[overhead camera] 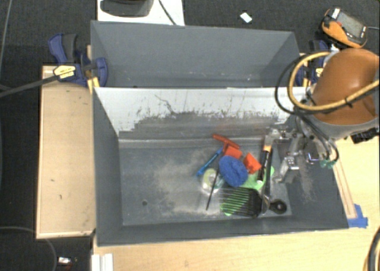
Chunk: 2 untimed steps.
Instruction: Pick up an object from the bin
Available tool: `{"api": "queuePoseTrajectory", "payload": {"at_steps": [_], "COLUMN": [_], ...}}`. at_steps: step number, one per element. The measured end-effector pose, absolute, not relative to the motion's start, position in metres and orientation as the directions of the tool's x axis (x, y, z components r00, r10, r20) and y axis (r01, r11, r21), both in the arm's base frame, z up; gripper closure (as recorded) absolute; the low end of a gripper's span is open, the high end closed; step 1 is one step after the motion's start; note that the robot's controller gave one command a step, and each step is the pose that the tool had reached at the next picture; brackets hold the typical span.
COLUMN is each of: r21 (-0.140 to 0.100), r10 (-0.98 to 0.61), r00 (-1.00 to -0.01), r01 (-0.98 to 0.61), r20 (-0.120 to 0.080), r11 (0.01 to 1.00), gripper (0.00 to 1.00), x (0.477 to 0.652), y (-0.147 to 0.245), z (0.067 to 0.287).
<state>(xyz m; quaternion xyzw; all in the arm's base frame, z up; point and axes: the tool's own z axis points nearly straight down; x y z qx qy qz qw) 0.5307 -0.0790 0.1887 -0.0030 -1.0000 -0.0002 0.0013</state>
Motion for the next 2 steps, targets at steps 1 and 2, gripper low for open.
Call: {"api": "queuePoseTrajectory", "payload": {"at_steps": [1, 2], "r21": [0.0, -0.001], "r10": [0.002, -0.135], "r00": [-1.0, -0.991], "r01": [0.002, -0.135], "r20": [-0.003, -0.007], "r11": [1.0, 0.991], "gripper": [0.0, 0.0], "x": [0.532, 0.501], "y": [-0.079, -0.062], "z": [0.191, 0.119]}}
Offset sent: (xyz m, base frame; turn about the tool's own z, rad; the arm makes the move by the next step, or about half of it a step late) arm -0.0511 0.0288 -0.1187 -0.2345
